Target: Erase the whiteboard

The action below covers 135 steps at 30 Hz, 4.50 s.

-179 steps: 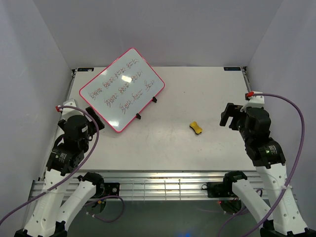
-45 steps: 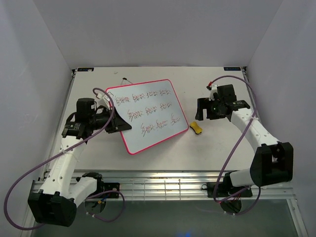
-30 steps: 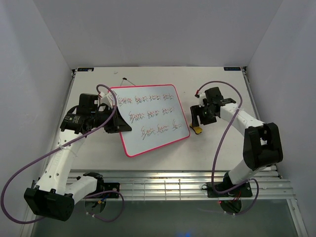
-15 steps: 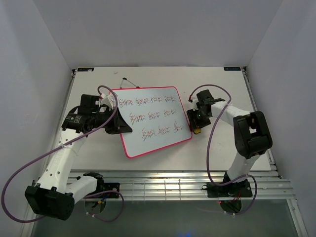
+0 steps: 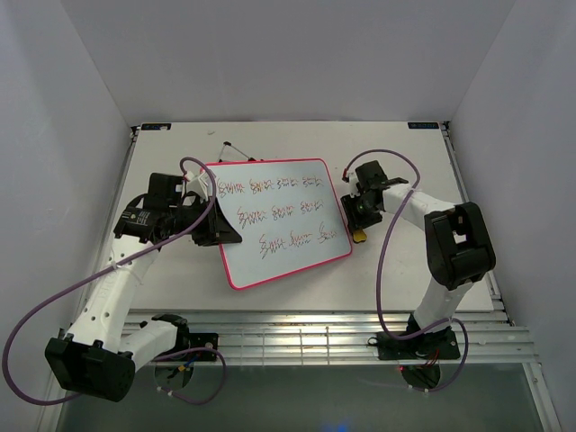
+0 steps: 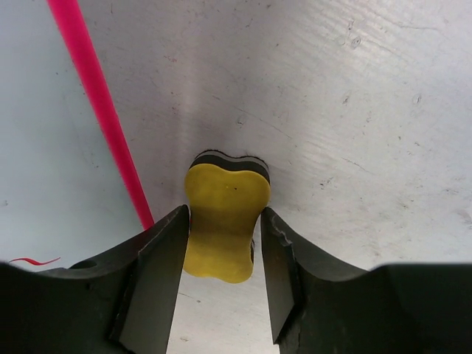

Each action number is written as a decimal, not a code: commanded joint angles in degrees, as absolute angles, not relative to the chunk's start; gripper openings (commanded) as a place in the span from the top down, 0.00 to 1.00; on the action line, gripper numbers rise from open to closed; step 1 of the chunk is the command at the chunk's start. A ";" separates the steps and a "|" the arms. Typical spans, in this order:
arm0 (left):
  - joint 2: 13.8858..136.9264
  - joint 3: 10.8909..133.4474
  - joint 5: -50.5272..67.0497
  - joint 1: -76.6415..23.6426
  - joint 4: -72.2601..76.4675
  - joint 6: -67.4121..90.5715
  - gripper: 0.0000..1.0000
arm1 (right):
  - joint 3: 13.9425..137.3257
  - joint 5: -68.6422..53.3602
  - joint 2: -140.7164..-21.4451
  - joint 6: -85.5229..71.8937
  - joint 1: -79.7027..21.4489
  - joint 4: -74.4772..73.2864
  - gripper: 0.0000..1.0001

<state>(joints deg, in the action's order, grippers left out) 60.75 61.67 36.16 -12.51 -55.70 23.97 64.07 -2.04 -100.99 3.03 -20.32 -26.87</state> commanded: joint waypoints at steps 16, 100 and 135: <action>59.94 61.26 26.46 -13.10 -59.24 19.25 1.00 | 63.55 -0.97 -101.87 2.72 -21.18 -25.66 0.51; 75.15 46.76 56.07 -15.82 -27.95 18.98 1.00 | 122.16 -22.06 -125.24 -2.90 -53.17 -44.12 0.73; 70.93 45.70 54.85 -15.82 -27.77 20.04 1.00 | 83.80 -27.23 -108.11 -12.75 -43.01 -23.12 0.75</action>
